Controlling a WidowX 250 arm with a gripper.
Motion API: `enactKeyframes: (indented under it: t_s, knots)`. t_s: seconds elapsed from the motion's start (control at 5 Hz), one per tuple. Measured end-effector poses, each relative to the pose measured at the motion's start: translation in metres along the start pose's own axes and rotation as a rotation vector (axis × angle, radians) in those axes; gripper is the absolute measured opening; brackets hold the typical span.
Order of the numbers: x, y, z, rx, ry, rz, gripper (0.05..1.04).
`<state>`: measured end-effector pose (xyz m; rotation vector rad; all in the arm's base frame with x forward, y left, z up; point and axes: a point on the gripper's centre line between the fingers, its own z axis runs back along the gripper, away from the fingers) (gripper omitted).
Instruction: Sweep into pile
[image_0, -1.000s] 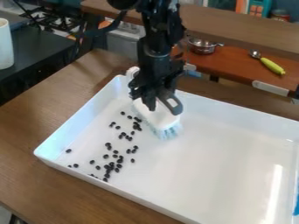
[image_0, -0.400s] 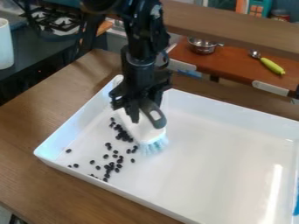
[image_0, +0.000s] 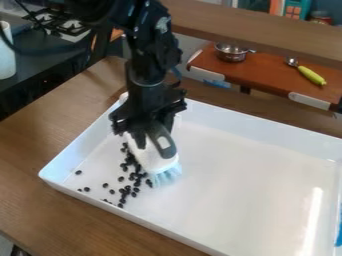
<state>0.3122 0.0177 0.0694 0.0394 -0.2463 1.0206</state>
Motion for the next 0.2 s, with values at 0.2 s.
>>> enactKeyframes:
  t_s: [0.2]
  knots:
    - [-0.0029, 0.0151, 0.0012, 0.011, -0.009, -0.032, 0.496]
